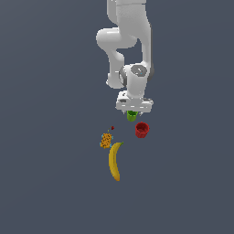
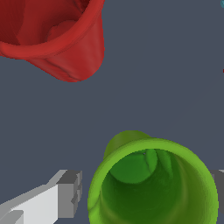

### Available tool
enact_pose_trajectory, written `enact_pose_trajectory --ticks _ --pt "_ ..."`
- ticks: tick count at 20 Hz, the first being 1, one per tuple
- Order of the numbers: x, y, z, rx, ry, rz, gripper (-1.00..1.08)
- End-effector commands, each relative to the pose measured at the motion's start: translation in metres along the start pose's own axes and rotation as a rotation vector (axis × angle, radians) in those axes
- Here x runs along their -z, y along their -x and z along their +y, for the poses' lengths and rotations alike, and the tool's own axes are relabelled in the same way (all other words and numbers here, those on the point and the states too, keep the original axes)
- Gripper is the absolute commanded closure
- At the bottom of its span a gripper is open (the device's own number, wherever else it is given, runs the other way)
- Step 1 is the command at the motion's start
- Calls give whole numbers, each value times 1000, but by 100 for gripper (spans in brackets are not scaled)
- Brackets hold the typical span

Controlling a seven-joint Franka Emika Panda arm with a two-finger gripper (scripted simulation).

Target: Pick up a designated object from a clutter of objects.

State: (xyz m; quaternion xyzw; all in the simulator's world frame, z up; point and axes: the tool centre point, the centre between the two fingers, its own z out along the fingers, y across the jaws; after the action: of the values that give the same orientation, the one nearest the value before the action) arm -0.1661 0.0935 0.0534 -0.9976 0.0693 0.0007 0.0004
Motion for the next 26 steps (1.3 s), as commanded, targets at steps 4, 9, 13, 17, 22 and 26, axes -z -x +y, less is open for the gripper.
enact_pose_trajectory --ticks 4,9,13,17,22,26 --pt "-10 0 0 0 1 1 -92" --pt "-11 0 0 0 1 1 108" --pt "-11 0 0 0 1 1 108" --pt "-10 -1 0 0 0 3 108" --pt "-5 -3 2 0 0 3 108" --pt "5 -10 8 0 0 3 108"
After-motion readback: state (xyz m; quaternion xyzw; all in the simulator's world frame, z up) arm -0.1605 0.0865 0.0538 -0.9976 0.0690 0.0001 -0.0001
